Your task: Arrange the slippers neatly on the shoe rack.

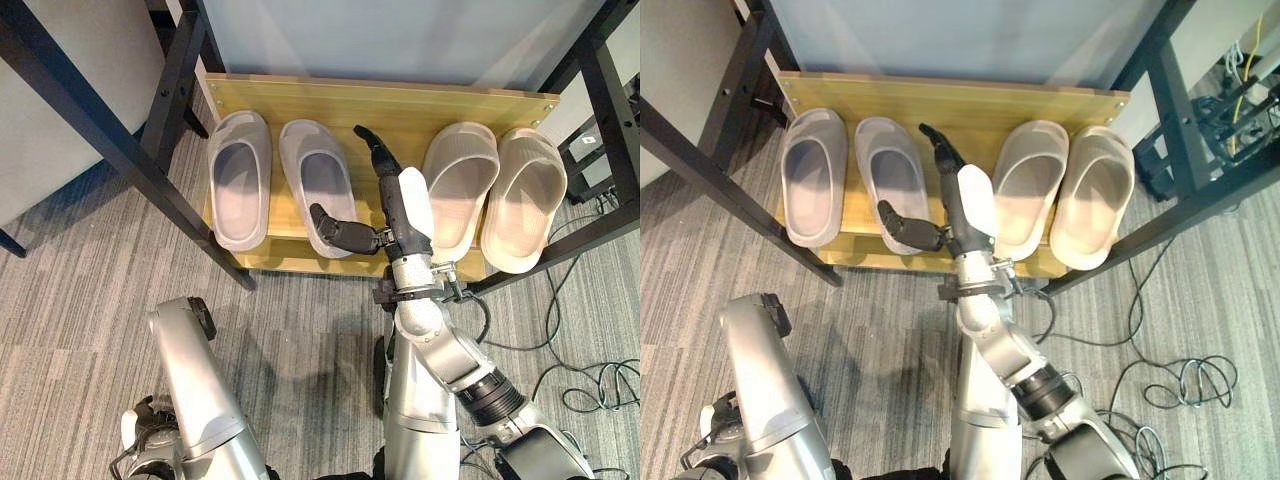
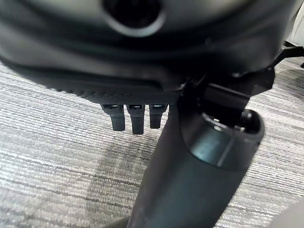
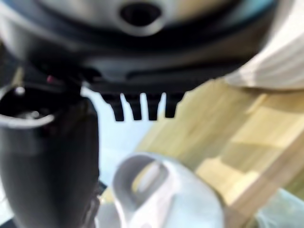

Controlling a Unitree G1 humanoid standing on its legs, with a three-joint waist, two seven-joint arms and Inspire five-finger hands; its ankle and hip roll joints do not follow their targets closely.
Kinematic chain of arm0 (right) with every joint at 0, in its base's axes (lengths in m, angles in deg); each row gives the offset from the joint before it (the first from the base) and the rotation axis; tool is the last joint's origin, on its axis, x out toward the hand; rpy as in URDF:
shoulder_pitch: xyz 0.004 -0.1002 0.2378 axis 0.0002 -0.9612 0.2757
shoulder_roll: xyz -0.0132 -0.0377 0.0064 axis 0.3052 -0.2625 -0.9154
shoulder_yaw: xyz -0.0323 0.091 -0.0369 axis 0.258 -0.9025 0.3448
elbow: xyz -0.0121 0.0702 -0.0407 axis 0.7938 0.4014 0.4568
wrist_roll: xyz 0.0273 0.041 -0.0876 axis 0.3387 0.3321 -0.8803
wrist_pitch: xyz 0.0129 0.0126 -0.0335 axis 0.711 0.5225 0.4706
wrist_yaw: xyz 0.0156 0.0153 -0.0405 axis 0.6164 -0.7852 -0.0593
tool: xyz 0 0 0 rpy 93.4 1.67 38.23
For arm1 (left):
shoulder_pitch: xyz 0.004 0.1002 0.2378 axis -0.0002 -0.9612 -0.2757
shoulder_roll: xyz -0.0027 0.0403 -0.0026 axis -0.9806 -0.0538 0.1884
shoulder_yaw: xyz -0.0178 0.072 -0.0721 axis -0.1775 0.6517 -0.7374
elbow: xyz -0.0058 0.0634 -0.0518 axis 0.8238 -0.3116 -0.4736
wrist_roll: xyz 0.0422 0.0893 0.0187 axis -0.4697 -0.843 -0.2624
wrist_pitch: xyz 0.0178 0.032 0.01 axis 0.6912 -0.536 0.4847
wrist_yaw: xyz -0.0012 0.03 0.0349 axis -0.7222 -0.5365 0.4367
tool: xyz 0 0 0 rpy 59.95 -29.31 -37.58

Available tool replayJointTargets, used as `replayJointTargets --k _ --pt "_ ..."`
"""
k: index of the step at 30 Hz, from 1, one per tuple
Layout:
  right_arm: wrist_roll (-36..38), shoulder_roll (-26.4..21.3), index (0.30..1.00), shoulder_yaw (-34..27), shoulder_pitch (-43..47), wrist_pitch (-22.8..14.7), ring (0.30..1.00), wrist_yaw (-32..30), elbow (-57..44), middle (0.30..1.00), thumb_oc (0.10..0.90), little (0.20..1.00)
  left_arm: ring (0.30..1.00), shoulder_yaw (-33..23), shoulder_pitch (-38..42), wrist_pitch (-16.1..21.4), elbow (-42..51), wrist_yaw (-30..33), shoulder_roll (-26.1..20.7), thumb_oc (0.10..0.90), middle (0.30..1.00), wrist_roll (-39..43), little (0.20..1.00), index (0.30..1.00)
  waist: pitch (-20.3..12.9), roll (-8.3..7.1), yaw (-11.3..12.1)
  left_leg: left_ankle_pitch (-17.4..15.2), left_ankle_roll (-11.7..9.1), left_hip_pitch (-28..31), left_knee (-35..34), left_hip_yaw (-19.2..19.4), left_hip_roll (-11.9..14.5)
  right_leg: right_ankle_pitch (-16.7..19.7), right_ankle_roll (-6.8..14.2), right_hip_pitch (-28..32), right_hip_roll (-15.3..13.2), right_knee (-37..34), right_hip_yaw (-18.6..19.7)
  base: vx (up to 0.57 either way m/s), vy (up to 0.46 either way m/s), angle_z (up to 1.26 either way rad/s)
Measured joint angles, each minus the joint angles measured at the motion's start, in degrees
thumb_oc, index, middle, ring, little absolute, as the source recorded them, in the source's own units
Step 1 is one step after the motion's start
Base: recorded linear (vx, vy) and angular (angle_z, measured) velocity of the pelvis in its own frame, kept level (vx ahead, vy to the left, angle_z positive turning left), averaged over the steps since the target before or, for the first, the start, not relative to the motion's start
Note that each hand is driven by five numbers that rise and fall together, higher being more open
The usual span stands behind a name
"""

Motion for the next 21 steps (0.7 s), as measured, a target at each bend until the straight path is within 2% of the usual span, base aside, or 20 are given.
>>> replayJointTargets --k 8,21 --pt "6.9 0.2 0.900 1.5 -0.4 -0.4 0.900 5.1 -0.3 0.900 0.800 0.900 0.900 0.1 0.0 0.1 0.2 0.0 -0.1 0.800 0.900 0.1 0.900 0.900 0.0 -0.02 0.0 0.0 0.0 -0.3 0.0 0.0 0.0 0.0 0.0 0.0 0.0 0.0 -0.1 0.00 0.000 0.00" --pt "12.3 0.7 0.900 2.0 -1.0 -1.7 0.900 7.4 -0.2 0.900 0.800 0.900 0.900 0.0 -0.2 0.0 0.4 -0.3 -0.1 0.800 0.900 0.2 0.900 0.900 0.0 -0.04 0.0 0.0 0.0 -0.3 0.1 0.0 0.0 0.0 0.0 0.2 0.0 0.0 0.0 0.00 0.000 0.00"
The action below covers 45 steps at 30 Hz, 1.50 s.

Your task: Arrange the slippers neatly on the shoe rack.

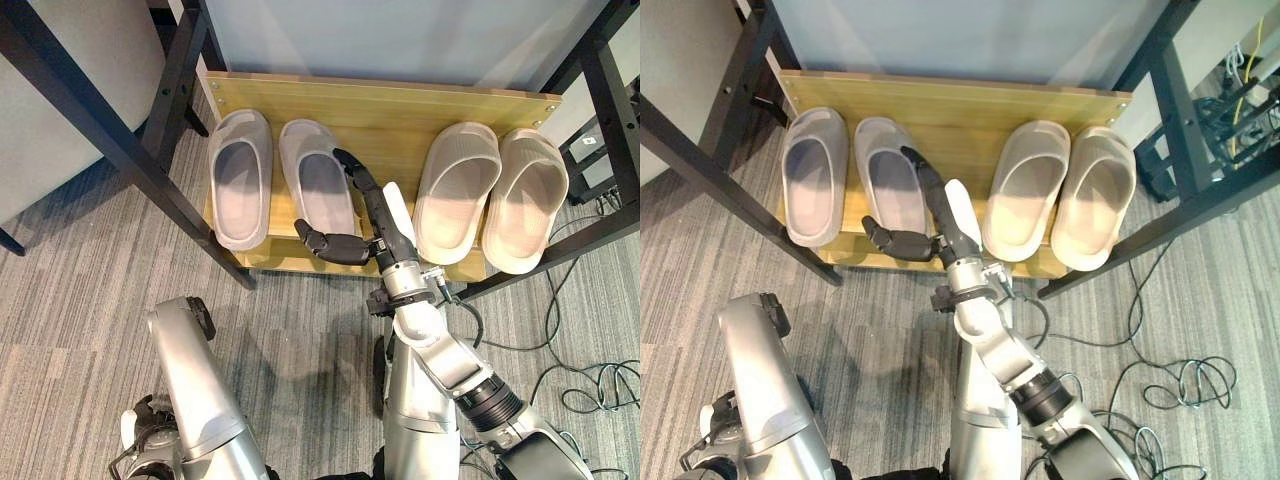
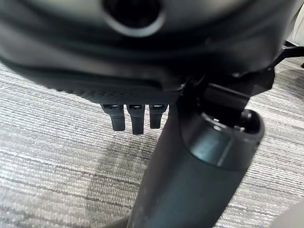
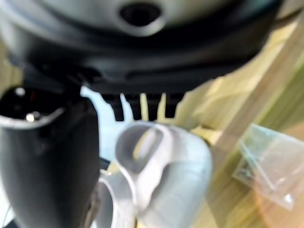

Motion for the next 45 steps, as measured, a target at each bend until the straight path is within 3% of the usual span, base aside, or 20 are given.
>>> replayJointTargets --k 13,19,24,27,30,33,38,41,44,45 --pt "7.0 1.7 0.900 2.7 0.5 -1.6 0.900 0.9 0.4 0.900 0.800 0.900 0.900 0.2 -0.1 -0.1 -0.1 0.0 0.0 0.800 0.900 0.0 0.900 0.900 0.0 0.01 -0.2 0.0 0.0 0.0 0.0 0.0 0.0 0.0 0.0 -0.2 0.1 0.0 -0.1 0.00 0.000 0.00" --pt "5.8 1.3 0.900 2.2 0.5 -1.6 0.900 0.4 0.4 0.900 0.800 0.900 0.900 0.1 -0.1 -0.1 -0.1 0.0 -0.1 0.800 0.900 0.1 0.900 0.900 0.0 0.02 -0.1 0.0 0.0 0.0 0.0 0.0 0.1 0.0 0.0 -0.2 0.1 0.0 0.0 0.00 0.000 0.00" --pt "1.4 0.6 0.900 1.7 0.4 -0.8 0.900 -0.8 0.4 0.900 0.800 0.900 0.900 -0.1 0.0 -0.1 -0.1 0.0 0.0 0.800 0.900 0.1 0.900 0.900 0.0 0.03 0.1 0.0 0.0 0.1 0.0 0.0 0.0 0.0 0.0 0.1 0.0 0.0 0.0 0.00 0.007 0.01" --pt "-8.4 -3.2 0.900 -0.6 -0.6 -0.2 0.900 -2.9 -2.7 0.900 0.800 0.900 0.900 -0.7 -0.4 0.3 0.5 0.1 0.1 0.800 0.900 0.0 0.900 0.900 0.0 0.03 0.7 0.0 0.0 -0.1 0.1 0.1 0.0 0.0 0.0 -0.1 -0.1 0.0 0.2 0.00 0.027 0.01" --pt "-19.7 -7.3 0.900 -4.6 -2.0 -0.5 0.900 -8.8 -7.6 0.900 0.800 0.900 0.900 -1.9 -1.2 0.8 2.0 0.7 0.3 0.800 0.900 -0.4 0.900 0.900 0.0 -0.03 0.7 0.0 0.0 -0.6 0.1 0.1 0.0 0.0 0.0 -0.6 -0.1 -0.2 0.1 0.00 0.030 -0.01" --pt "-25.0 -8.0 0.900 -7.2 -3.4 -0.4 0.900 -12.0 -10.1 0.900 0.800 0.900 0.900 -1.8 -1.3 1.3 2.7 2.9 0.9 0.800 0.900 -2.5 0.900 0.900 0.0 -0.12 0.5 -0.1 0.2 -0.6 -0.5 0.2 0.1 0.0 0.0 -0.8 -0.2 -0.7 -0.3 -0.01 0.024 -0.03" --pt "-28.5 -9.0 0.900 -7.2 -7.2 -1.4 0.900 -13.8 -14.2 0.900 0.800 0.900 0.900 -1.9 -1.2 1.8 3.1 5.6 1.6 0.800 0.900 -3.6 0.900 0.900 0.0 -0.55 1.4 -0.1 0.2 -0.4 -2.0 -0.2 0.5 0.2 -0.3 -0.4 -0.8 -2.0 -1.9 -0.02 0.018 -0.05" --pt "-28.2 -9.2 0.900 -7.5 -11.9 -2.3 0.900 -13.2 -15.1 0.900 0.800 0.900 0.900 -1.8 -1.2 2.1 4.1 5.4 1.7 0.800 0.900 -4.6 0.900 0.900 -0.1 -1.10 2.4 -0.2 0.5 0.2 -4.8 -0.1 1.2 1.1 -1.6 0.8 -1.1 -5.1 -4.1 -0.04 0.041 -0.12" --pt "-25.9 -9.3 0.900 -7.8 -18.1 -3.2 0.900 -11.7 -16.0 0.900 0.800 0.900 0.900 -1.6 -0.7 2.2 4.7 4.9 1.9 0.800 0.900 -4.7 0.900 0.900 -0.1 -1.68 3.1 0.2 0.0 2.3 -9.2 1.7 2.1 3.3 -2.1 3.5 -1.2 -10.1 -5.6 -0.05 0.056 -0.08" --pt "-25.2 -9.7 0.900 -8.0 -20.0 -3.7 0.900 -11.6 -16.0 0.900 0.800 0.900 0.900 -1.6 -1.8 2.3 7.2 5.0 1.8 0.800 0.900 -4.9 0.900 0.900 -0.2 -1.72 3.4 0.8 -1.4 3.1 -11.9 2.8 2.6 4.2 -1.9 4.5 -1.3 -13.0 -6.3 0.02 0.029 -0.12"
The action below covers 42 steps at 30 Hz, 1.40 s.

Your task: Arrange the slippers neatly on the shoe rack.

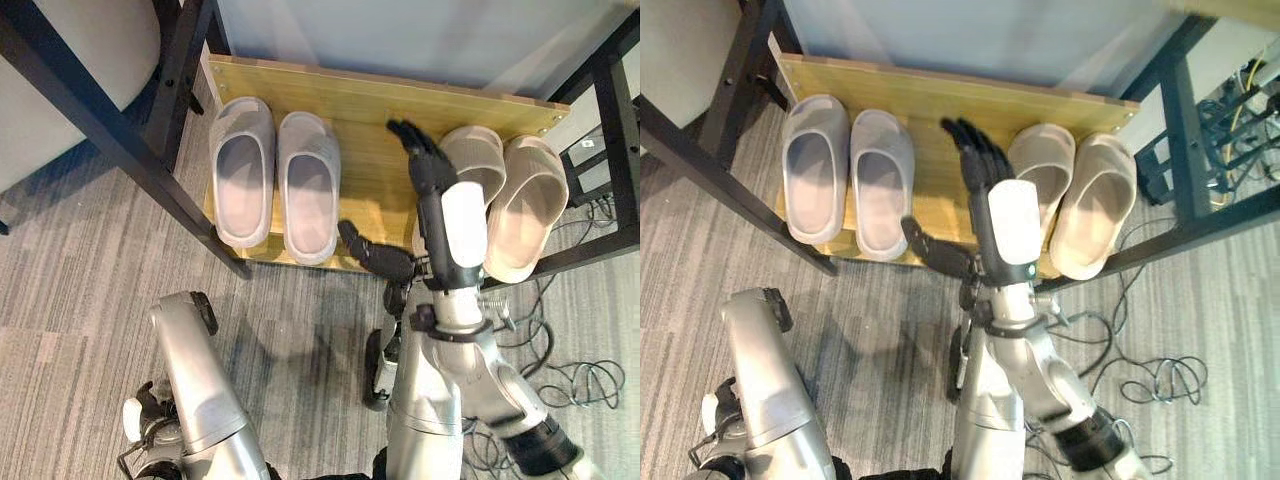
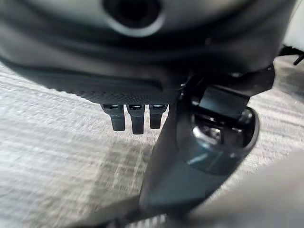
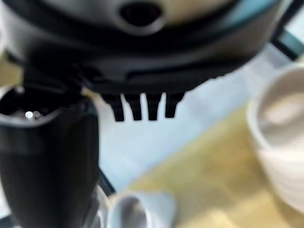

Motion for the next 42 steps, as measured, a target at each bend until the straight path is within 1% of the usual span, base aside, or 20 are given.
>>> replayJointTargets --k 2,4,5,8,12,15,17,18,20,23,27,29,31,34,37,38,39,40,41,42 --pt "0.5 -0.4 0.900 -0.5 -1.3 -0.7 0.900 0.0 -0.3 0.900 0.800 0.900 0.900 -0.1 -1.3 0.3 1.9 0.1 -0.2 0.800 0.900 -0.9 0.900 0.900 0.0 -0.10 0.0 0.5 -1.2 1.0 -1.9 1.1 0.4 1.2 0.3 1.0 -0.2 -2.1 -0.2 0.05 0.050 -0.06" --pt "0.7 -1.2 0.900 -1.9 -3.4 -1.3 0.900 0.0 -1.4 0.900 0.800 0.900 0.900 -0.1 -0.8 -0.4 4.0 0.3 -0.7 0.800 0.900 -1.0 0.900 0.900 -0.1 -0.18 0.1 0.3 -0.6 1.8 -3.7 2.0 0.5 1.0 0.0 2.1 -0.8 -4.0 -0.5 0.05 0.036 0.06" --pt "0.6 -3.6 0.900 -3.5 -5.6 -2.3 0.900 -0.1 -3.4 0.900 0.800 0.900 0.900 -0.2 -1.9 -0.4 6.8 0.6 -1.4 0.800 0.900 -1.0 0.900 0.900 -0.1 -0.30 0.4 0.8 -1.6 2.5 -6.3 2.3 0.8 1.6 -0.4 3.5 -1.4 -6.8 -1.9 0.08 0.002 0.02" --pt "-0.3 -7.3 0.900 -4.7 -8.5 -3.7 0.900 -0.7 -5.2 0.900 0.800 0.900 0.900 0.0 -3.3 -0.4 10.1 0.7 -3.0 0.800 0.900 -2.4 0.900 0.900 -0.6 -1.11 0.8 1.7 -1.8 5.6 -10.0 3.4 1.9 2.1 0.1 7.3 -2.8 -10.4 -3.5 0.10 0.010 0.00" --pt "-2.3 -8.9 0.900 -2.0 -10.7 -6.0 0.900 -0.7 -4.6 0.900 0.800 0.900 0.900 0.5 -3.9 1.3 13.3 1.8 -4.4 0.800 0.900 -4.4 0.900 0.900 -2.2 -2.65 1.2 4.3 -1.1 13.5 -20.3 6.5 3.4 3.0 -0.7 16.5 -3.8 -20.0 -7.0 0.06 0.017 0.06" --pt "-2.0 -9.0 0.900 -1.3 -13.5 -7.8 0.900 1.8 -3.7 0.900 0.800 0.900 0.900 2.0 -4.6 1.9 12.0 0.4 -5.0 0.800 0.900 -4.6 0.900 0.900 -5.4 -3.03 0.9 6.4 -0.7 19.4 -28.4 9.4 3.7 4.4 -0.9 22.6 -4.4 -27.6 -8.8 0.07 0.039 0.08" --pt "-2.1 -9.0 0.900 -0.8 -14.4 -8.0 0.900 2.7 -2.0 0.900 0.800 0.900 0.900 2.3 -5.5 2.2 11.8 -1.1 -4.9 0.800 0.900 -4.6 0.900 0.900 -7.4 -2.86 0.7 7.7 0.6 22.7 -32.7 11.6 3.6 5.5 -1.0 26.1 -4.7 -31.9 -9.8 0.04 0.042 0.10" --pt "-2.0 -8.8 0.900 -0.4 -14.7 -8.7 0.900 3.6 1.0 0.900 0.800 0.900 0.900 3.0 -6.4 2.9 10.5 -2.3 -4.2 0.800 0.900 -4.7 0.900 0.900 -9.6 -2.90 0.4 9.2 -0.3 26.5 -37.7 13.4 3.4 6.8 -0.1 29.6 -4.8 -36.7 -10.1 0.06 0.059 0.07" --pt "-1.3 -7.5 0.900 -0.9 -16.7 -9.0 0.900 6.0 4.2 0.900 0.800 0.900 0.900 4.6 -7.4 3.2 7.9 -3.8 -3.3 0.800 0.900 -4.9 0.900 0.900 -11.6 -2.18 -0.3 10.9 1.0 32.8 -44.4 16.6 3.3 8.8 0.4 35.4 -4.7 -43.8 -10.7 0.08 0.086 -0.01" --pt "3.3 -4.9 0.900 -1.1 -20.8 -9.2 0.900 9.1 8.2 0.900 0.800 0.900 0.900 4.6 -9.5 3.4 5.6 -5.2 -1.2 0.800 0.900 -4.9 0.900 0.900 -14.8 -1.16 -1.1 14.2 1.2 39.8 -53.6 20.4 3.1 12.9 1.9 41.6 -4.3 -53.7 -11.3 0.07 0.083 -0.12" --pt "10.3 -0.9 0.900 -2.2 -24.6 -9.4 0.900 12.2 13.1 0.900 0.800 0.900 0.900 4.5 -10.5 3.4 3.9 -6.7 0.5 0.800 0.900 -6.0 0.900 0.900 -15.6 -0.29 -2.4 16.8 2.5 47.6 -62.4 24.4 1.9 17.1 2.5 48.5 -4.0 -63.6 -11.4 0.09 0.120 -0.14" --pt "14.4 2.2 0.900 -3.8 -27.4 -8.9 0.900 15.8 17.2 0.900 0.800 0.900 0.900 4.3 -10.2 3.4 2.1 -9.5 2.0 0.800 0.900 -6.6 0.900 0.900 -16.4 0.06 -3.7 20.0 3.7 54.8 -70.7 27.4 0.2 21.3 3.7 55.1 -4.0 -72.9 -11.6 0.05 0.131 -0.12" --pt "17.5 2.8 0.900 -4.3 -29.5 -8.7 0.900 17.7 18.5 0.900 0.800 0.900 0.900 4.9 -9.6 4.2 0.8 -11.2 2.9 0.800 0.900 -7.8 0.900 0.900 -18.7 1.24 -4.8 21.6 4.2 56.5 -74.7 28.7 -0.2 23.8 4.1 57.7 -4.4 -78.6 -12.7 0.04 0.198 -0.08" --pt "23.7 7.0 0.900 -5.4 -29.7 -8.7 0.900 20.0 23.3 0.900 0.800 0.900 0.900 7.1 -7.6 4.3 -2.0 -13.2 4.5 0.800 0.900 -9.0 0.900 0.900 -19.2 0.97 -5.3 24.4 5.0 61.7 -81.4 32.0 -2.5 28.8 5.5 61.7 -5.1 -85.9 -11.9 -0.09 0.154 -0.16" --pt "28.9 7.9 0.900 -5.5 -29.4 -7.6 0.900 21.3 25.7 0.900 0.800 0.900 0.900 9.7 -6.3 4.6 -1.9 -14.8 8.3 0.800 0.900 -9.4 0.900 0.900 -19.0 1.89 -6.0 26.2 7.2 62.7 -84.2 34.1 -4.9 34.1 6.3 63.0 -5.9 -91.3 -11.4 -0.20 0.140 -0.15" --pt "30.2 8.2 0.900 -5.4 -28.9 -7.7 0.900 21.3 26.7 0.900 0.800 0.900 0.900 10.9 -6.1 4.7 -1.8 -15.1 8.9 0.800 0.900 -9.4 0.900 0.900 -18.5 2.39 -6.2 26.6 7.7 62.9 -84.6 33.9 -4.9 36.0 6.2 62.9 -5.7 -91.0 -11.3 -0.41 0.180 -0.03" --pt "31.7 8.6 0.900 -4.2 -28.2 -7.4 0.900 21.8 28.8 0.900 0.800 0.900 0.900 11.4 -6.3 4.6 -1.2 -15.4 9.8 0.800 0.900 -9.4 0.900 0.900 -17.7 2.74 -6.2 26.8 7.9 64.3 -85.2 34.7 -5.3 40.6 6.5 63.1 -5.6 -91.1 -11.5 -0.35 0.082 -0.10" --pt "31.9 8.8 0.900 -3.6 -27.4 -7.3 0.900 22.1 29.5 0.900 0.800 0.900 0.900 11.5 -6.7 4.6 -0.5 -15.6 9.9 0.800 0.900 -9.5 0.900 0.900 -17.3 3.91 -5.7 27.7 9.5 64.3 -86.3 35.3 -4.1 41.2 8.3 63.8 -4.7 -91.1 -11.6 -0.32 -0.040 -0.14" --pt "32.0 8.9 0.900 -1.7 -27.8 -7.3 0.900 22.2 29.9 0.900 0.800 0.900 0.900 11.0 -8.3 4.8 2.8 -15.7 9.2 0.800 0.900 -9.2 0.900 0.900 -17.0 4.89 -4.2 29.4 9.2 65.3 -88.7 35.1 -3.0 32.2 12.1 61.9 -0.3 -73.5 -11.1 -0.16 -0.131 -0.10" --pt "32.0 8.9 0.900 -0.6 -28.5 -7.3 0.900 22.4 29.7 0.900 0.800 0.900 0.900 10.5 -9.8 5.6 4.1 -15.7 8.8 0.800 0.900 -9.1 0.900 0.900 -17.5 4.69 -2.8 31.4 8.6 66.6 -91.9 35.6 -3.2 30.4 10.7 63.7 2.1 -69.5 -11.7 -0.22 -0.142 0.06"
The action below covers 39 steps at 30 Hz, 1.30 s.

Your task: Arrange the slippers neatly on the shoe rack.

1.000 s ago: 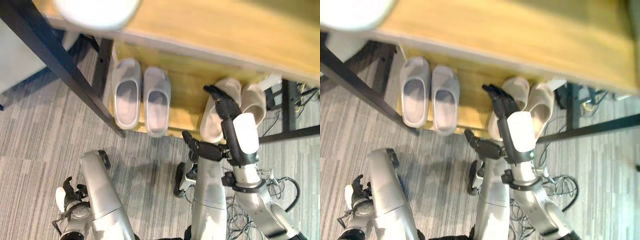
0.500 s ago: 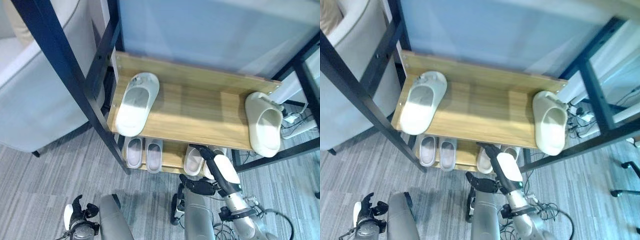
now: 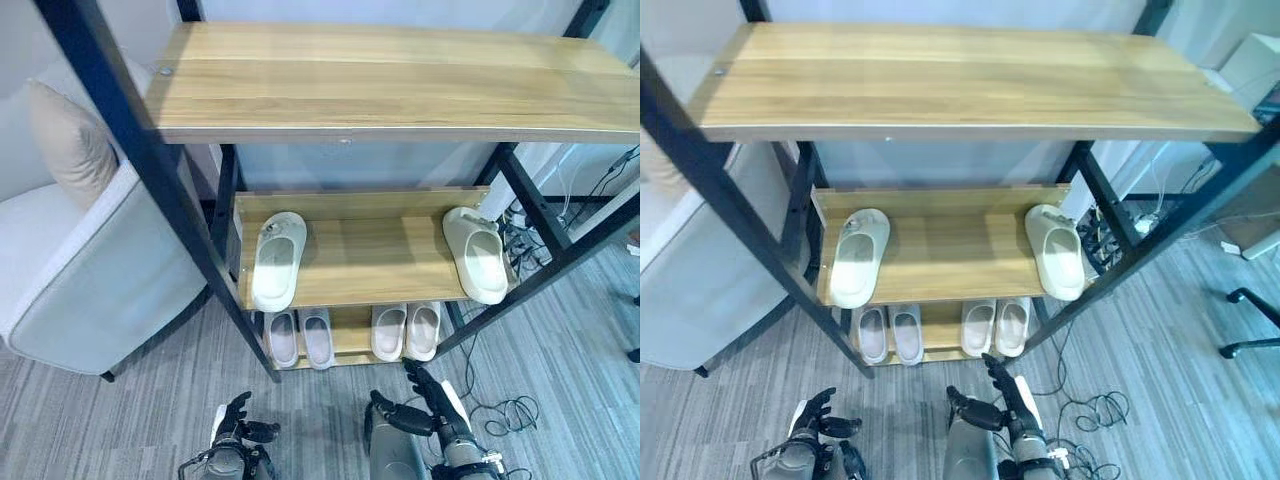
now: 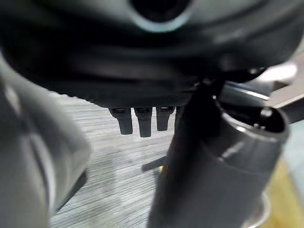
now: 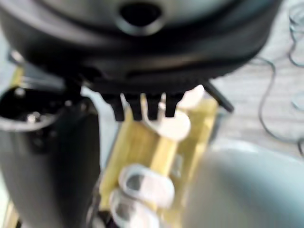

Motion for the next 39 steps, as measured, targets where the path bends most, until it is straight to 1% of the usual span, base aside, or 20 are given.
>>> replayJointTargets --k 1,2,3,4,6,8,9,12,13,17,18,19,22,25,26,28,31,32,36,39 --pt "0.0 0.0 0.900 1.2 -0.1 0.1 0.900 0.2 0.2 0.900 0.800 0.900 0.900 -0.1 -1.4 0.3 1.1 0.0 -0.6 0.800 0.900 0.5 0.900 0.900 -0.8 -1.18 0.6 3.1 -0.1 2.0 -5.0 0.2 -1.9 -2.2 -4.0 4.0 0.2 -2.0 -2.4 -0.27 -0.116 0.11" --pt "0.0 0.3 0.900 0.6 -1.7 -0.5 0.900 0.2 -0.6 0.900 0.800 0.900 0.900 0.0 -3.1 0.3 3.5 -0.3 -0.4 0.800 0.900 1.1 0.900 0.900 -3.4 -1.61 3.2 8.3 -0.9 3.3 -12.5 1.3 -3.8 -5.9 -10.3 12.2 2.0 -20.0 -6.1 -0.32 -0.093 -0.10" --pt "0.0 -0.1 0.900 0.2 -0.6 -1.5 0.900 0.2 -1.0 0.900 0.800 0.900 0.900 -0.3 -4.2 1.0 5.1 -0.1 -1.3 0.800 0.900 1.9 0.900 0.900 -3.9 -1.18 5.1 9.8 -1.4 1.7 -13.6 2.1 -3.6 -7.9 -12.5 14.3 3.6 -28.5 -5.0 -0.31 -0.077 -0.21" --pt "0.0 -0.4 0.900 -0.6 1.8 -1.8 0.900 0.2 -0.5 0.900 0.800 0.900 0.900 -0.4 -3.8 1.0 4.6 -0.1 -1.2 0.800 0.900 2.3 0.900 0.900 -2.6 0.81 5.4 11.4 -1.3 0.4 -13.6 1.6 -2.3 -5.5 -13.4 13.6 5.1 -29.9 -5.6 -0.20 -0.042 -0.26" --pt "-0.1 -1.2 0.900 -1.7 2.5 -1.3 0.900 0.0 -0.2 0.900 0.800 0.900 0.900 -2.5 -5.0 0.7 4.8 -0.6 -1.1 0.800 0.900 3.0 0.900 0.900 -2.8 1.63 5.9 15.9 -3.2 1.3 -19.6 1.6 -1.6 -3.0 -14.8 13.9 7.4 -33.2 -5.9 -0.37 0.064 0.06" --pt "-0.3 -2.3 0.900 -2.6 1.8 -1.1 0.900 0.7 -0.3 0.900 0.800 0.900 0.900 -5.2 -9.7 -1.8 11.8 -3.2 -2.8 0.800 0.900 5.1 0.900 0.900 -2.9 1.25 6.1 18.0 -5.0 1.7 -20.7 0.7 -0.3 -1.9 -16.4 13.4 7.9 -32.9 -7.2 -0.40 0.117 0.07" --pt "-0.3 -2.7 0.900 -4.3 2.4 -1.0 0.900 0.6 1.5 0.900 0.800 0.900 0.900 -4.4 -9.2 3.4 8.0 -6.1 -5.8 0.800 0.900 4.8 0.900 0.900 -3.2 0.01 5.9 17.7 -5.5 0.9 -20.0 -1.5 -0.3 0.1 -17.8 13.1 8.0 -34.6 -7.3 -0.18 0.068 0.01" --pt "0.0 -4.0 0.900 -6.4 1.9 0.3 0.900 1.0 2.0 0.900 0.800 0.900 0.900 -7.1 -2.0 0.7 -6.5 -6.6 -4.9 0.800 0.900 5.0 0.900 0.900 -4.1 -1.09 5.4 17.3 -5.2 0.5 -17.9 -3.9 -0.8 1.2 -17.1 13.7 7.4 -38.1 -7.1 -0.04 0.178 0.14" --pt "-0.1 -5.2 0.900 -8.5 0.2 -0.1 0.900 1.7 2.3 0.900 0.800 0.900 0.900 -7.5 -0.8 -0.6 -9.7 -6.1 -4.4 0.800 0.900 4.9 0.900 0.900 -4.6 -1.83 4.0 15.9 -6.6 3.2 -17.3 -7.5 -1.0 3.2 -14.1 14.3 7.0 -41.3 -7.4 0.08 0.354 0.05" --pt "0.2 -4.1 0.900 -11.8 -2.1 0.0 0.900 2.6 4.4 0.900 0.800 0.900 0.900 -4.0 0.7 -0.3 -9.4 -5.3 -0.4 0.800 0.900 2.0 0.900 0.900 -7.0 -1.29 1.1 13.5 -6.1 12.5 -32.1 -7.4 -5.6 7.0 -9.2 15.4 6.4 -52.9 -7.1 0.11 0.272 0.12" --pt "0.8 -4.4 0.900 -11.8 -2.7 0.0 0.900 3.1 4.4 0.900 0.800 0.900 0.900 -3.3 1.1 -0.1 -8.5 -5.3 0.7 0.800 0.900 1.0 0.900 0.900 -7.4 -0.14 1.0 12.6 -4.7 16.2 -36.8 -7.4 -6.7 9.3 -8.8 15.1 6.9 -54.5 -7.2 0.04 0.224 0.00" --pt "1.2 -3.6 0.900 -11.6 -2.6 0.2 0.900 3.8 5.0 0.900 0.800 0.900 0.900 -2.3 0.9 -0.1 -7.8 -5.3 0.5 0.800 0.900 0.4 0.900 0.900 -7.6 -0.54 1.1 14.5 -4.5 17.6 -39.0 -7.2 -7.4 11.6 -9.4 14.9 6.7 -55.0 -7.0 0.03 0.206 -0.06" --pt "1.9 -1.9 0.900 -9.7 -2.3 0.5 0.900 5.0 5.2 0.900 0.800 0.900 0.900 0.1 -0.3 -0.3 -3.6 -5.3 -1.2 0.800 0.900 -0.4 0.900 0.900 -8.8 -2.11 2.3 14.8 -1.9 17.7 -39.8 -4.2 -9.6 11.7 -8.1 15.1 4.6 -58.6 -6.3 -0.01 0.137 -0.34" --pt "1.9 -1.2 0.900 -9.1 0.3 0.8 0.900 6.0 5.5 0.900 0.800 0.900 0.900 0.5 -0.8 0.0 -1.4 -5.4 -2.7 0.800 0.900 -2.0 0.900 0.900 -9.1 -0.79 2.6 17.2 0.7 16.3 -40.5 -0.3 -9.1 10.9 -7.1 11.0 3.0 -49.3 -5.2 0.00 0.064 -0.40" --pt "1.9 -1.0 0.900 -9.2 0.6 0.7 0.900 6.1 5.3 0.900 0.800 0.900 0.900 0.7 -1.7 -0.2 -0.3 -5.5 -3.5 0.800 0.900 -2.6 0.900 0.900 -9.4 -0.42 2.4 17.5 1.0 16.7 -40.5 0.6 -9.2 9.5 -5.2 10.7 0.8 -45.2 -5.4 0.02 0.017 -0.37" --pt "1.9 -0.9 0.900 -9.2 0.5 0.7 0.900 6.1 4.2 0.900 0.800 0.900 0.900 1.1 -3.3 -0.1 2.0 -5.6 -4.7 0.800 0.900 -3.1 0.900 0.900 -9.6 -0.65 2.5 17.5 1.0 17.2 -40.5 1.9 -9.8 9.2 -4.3 13.6 -1.5 -47.5 -5.2 0.01 -0.033 -0.33" --pt "0.6 -0.5 0.900 -9.2 1.1 0.8 0.900 6.0 4.1 0.900 0.800 0.900 0.900 2.3 -4.1 -0.1 4.2 -5.6 -7.2 0.800 0.900 -3.2 0.900 0.900 -10.3 -1.71 2.4 18.5 -0.8 17.3 -40.4 3.6 -9.9 14.5 -3.9 17.9 -2.5 -56.9 -5.6 -0.01 -0.138 -0.35" --pt "0.2 -0.5 0.900 -9.7 1.0 0.7 0.900 5.8 4.1 0.900 0.800 0.900 0.900 2.6 -3.8 0.0 5.2 -5.7 -7.7 0.800 0.900 -3.9 0.900 0.900 -9.9 -0.84 1.6 19.0 -1.7 17.4 -40.4 3.1 -9.2 17.4 -4.9 19.5 -1.4 -59.2 -5.6 -0.01 -0.130 -0.07" --pt "-0.6 -3.2 0.900 -9.8 -0.9 0.8 0.900 5.9 4.1 0.900 0.800 0.900 0.900 4.7 -4.0 0.9 10.4 -7.2 -4.3 0.800 0.900 -4.3 0.900 0.900 -10.0 2.44 1.0 19.3 -3.5 18.6 -40.6 2.8 -6.4 18.8 -6.5 22.8 2.0 -63.5 -5.7 0.04 -0.174 -0.02" --pt "-2.6 -5.6 0.900 -9.4 -2.2 0.8 0.900 6.1 3.8 0.900 0.800 0.900 0.900 7.1 -3.8 1.7 15.8 -9.2 -4.0 0.800 0.900 -4.4 0.900 0.900 -10.3 2.93 0.9 18.9 -4.6 18.4 -40.6 1.8 -4.4 18.2 -7.5 23.2 4.1 -63.5 -5.8 -0.01 -0.136 -0.01"
